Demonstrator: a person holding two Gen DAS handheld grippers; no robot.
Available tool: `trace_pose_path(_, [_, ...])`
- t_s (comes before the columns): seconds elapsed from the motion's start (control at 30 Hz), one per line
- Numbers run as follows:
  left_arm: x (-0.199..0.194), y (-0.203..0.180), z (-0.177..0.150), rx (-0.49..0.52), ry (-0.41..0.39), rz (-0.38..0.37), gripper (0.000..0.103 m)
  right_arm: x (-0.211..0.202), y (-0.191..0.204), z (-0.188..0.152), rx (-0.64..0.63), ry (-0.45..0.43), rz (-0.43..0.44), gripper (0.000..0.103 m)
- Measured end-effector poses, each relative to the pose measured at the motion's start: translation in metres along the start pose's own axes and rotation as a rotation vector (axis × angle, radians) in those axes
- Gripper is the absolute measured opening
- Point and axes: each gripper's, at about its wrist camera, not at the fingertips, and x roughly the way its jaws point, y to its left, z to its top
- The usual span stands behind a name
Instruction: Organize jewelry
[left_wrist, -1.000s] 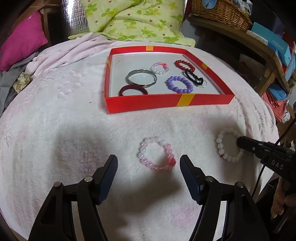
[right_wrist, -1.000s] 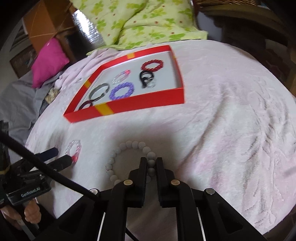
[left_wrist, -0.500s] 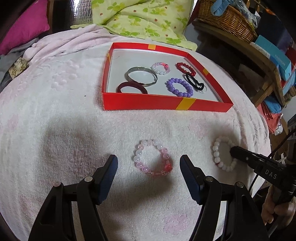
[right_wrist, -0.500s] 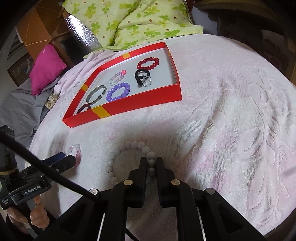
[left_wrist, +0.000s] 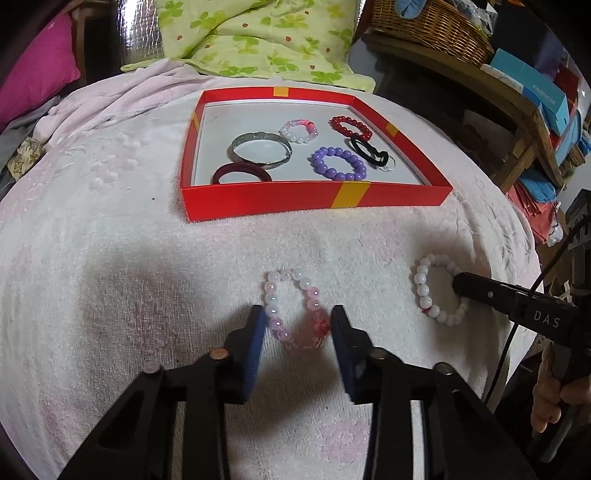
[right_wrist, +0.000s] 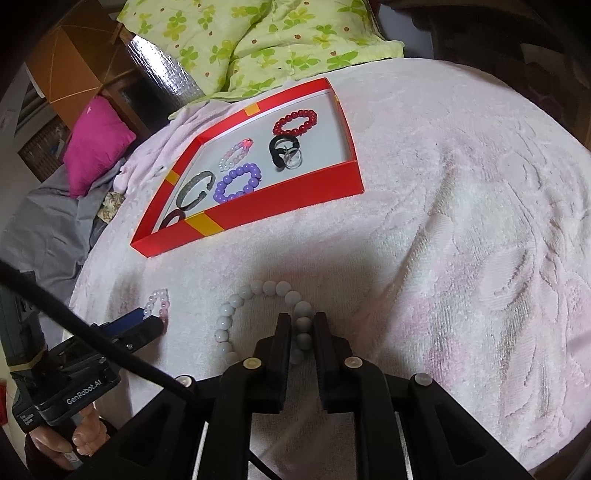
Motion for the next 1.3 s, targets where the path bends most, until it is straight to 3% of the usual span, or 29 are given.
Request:
trace_pose_path(0.17, [0.0, -0.001, -0.002, 0.014, 0.0, 0.005, 0.022, 0.0, 0.001, 0.0, -0.009, -0.002, -0.001, 0.017])
trace_pose_path(0.53, [-0.005, -0.001, -0.006, 0.022, -0.01, 0.027, 0.018, 0.0, -0.001, 0.0, 0.002, 0.001, 0.008, 0.017])
trace_pose_path(0.6, [-0.006, -0.001, -0.006, 0.022, -0.012, 0.033, 0.013, 0.0, -0.001, -0.001, -0.002, 0.001, 0.008, 0.019])
trace_pose_path(0.7, [-0.007, -0.002, -0.006, 0.03, -0.02, 0.043, 0.013, 0.0, 0.002, -0.001, -0.018, -0.002, 0.008, 0.023])
trace_pose_path(1.3, [-0.009, -0.005, -0.008, 0.051, -0.02, 0.076, 0.013, 0.001, 0.016, -0.005, -0.103, -0.022, -0.063, 0.022])
